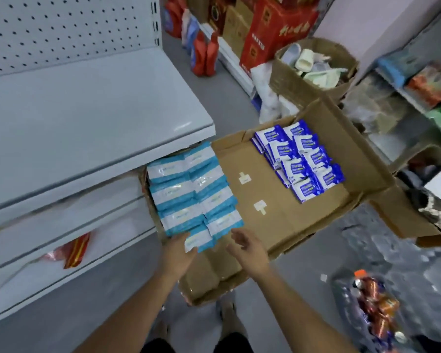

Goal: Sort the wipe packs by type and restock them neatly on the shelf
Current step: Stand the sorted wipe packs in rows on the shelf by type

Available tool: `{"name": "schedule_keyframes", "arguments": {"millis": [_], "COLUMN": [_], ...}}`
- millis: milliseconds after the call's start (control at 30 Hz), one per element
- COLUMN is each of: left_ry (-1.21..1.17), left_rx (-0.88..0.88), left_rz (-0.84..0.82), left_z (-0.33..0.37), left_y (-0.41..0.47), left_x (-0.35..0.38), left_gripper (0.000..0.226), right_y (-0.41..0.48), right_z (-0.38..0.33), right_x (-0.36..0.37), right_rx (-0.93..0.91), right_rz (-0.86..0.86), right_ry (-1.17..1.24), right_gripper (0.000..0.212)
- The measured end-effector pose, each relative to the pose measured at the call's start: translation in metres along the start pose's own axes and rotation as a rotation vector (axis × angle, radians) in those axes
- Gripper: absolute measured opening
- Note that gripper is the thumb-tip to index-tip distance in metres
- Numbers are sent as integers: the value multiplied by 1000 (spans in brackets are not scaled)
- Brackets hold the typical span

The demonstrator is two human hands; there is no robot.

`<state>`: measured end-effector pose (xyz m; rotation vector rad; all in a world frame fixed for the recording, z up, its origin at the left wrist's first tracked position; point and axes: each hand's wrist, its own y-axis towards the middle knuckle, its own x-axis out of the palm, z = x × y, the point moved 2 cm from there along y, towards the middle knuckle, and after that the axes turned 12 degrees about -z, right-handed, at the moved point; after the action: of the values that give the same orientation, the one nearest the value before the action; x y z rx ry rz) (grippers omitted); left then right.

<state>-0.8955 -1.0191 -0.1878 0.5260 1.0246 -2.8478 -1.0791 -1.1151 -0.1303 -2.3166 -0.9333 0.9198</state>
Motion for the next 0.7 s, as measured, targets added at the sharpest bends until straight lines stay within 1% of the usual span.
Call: {"name": "schedule_keyframes", "arguments": {"millis": [100, 167, 233, 300, 333, 400, 433, 500, 533, 600, 667, 700], "left_ry": [387, 529, 596, 632, 656, 667, 664, 639, 608, 510, 318, 203], "left_rx": [-84, -143, -223, -255, -278, -353, -378, -400, -399, -375, -366, -364], "left_rz": [39, 87, 123, 207, 247, 269, 268, 271, 271, 255, 212, 195], "left_z": [-4, -3, -7, -13, -17, -19, -18, -15, -12, -2, 5, 9], "left_y": [19, 28, 37, 45, 49, 53, 53, 51, 49, 45, 37, 32], "left_x": [13, 22, 30, 38, 42, 47, 48, 46, 45, 40, 34, 30], "left_gripper": [57, 61, 63, 64, 66, 67, 66, 59, 53, 37, 25, 24], "right_y": [46, 76, 103, 127, 137, 151, 154, 158, 159, 162, 161, 159], "right_z": [19, 32, 39, 46, 47, 48, 48, 55, 57, 60, 58, 57], "right_x": [-13, -23, -34, -41, -43, -40, -37, -28, -25, -23, -26, -29], "right_rx": [-14, -7, 5, 4, 32, 81, 91, 95, 96, 79, 71, 77], "right_rz": [-58, -60, -43, -33, -32, -55, -70, -91, -99, -105, -129, -148], "right_ry": [-150, -211, -268, -350, -370, -394, -417, -439, -429, -369, -247, -176], "right_gripper": [40, 41, 47, 60, 69, 82, 84, 80, 75, 57, 37, 30]}}
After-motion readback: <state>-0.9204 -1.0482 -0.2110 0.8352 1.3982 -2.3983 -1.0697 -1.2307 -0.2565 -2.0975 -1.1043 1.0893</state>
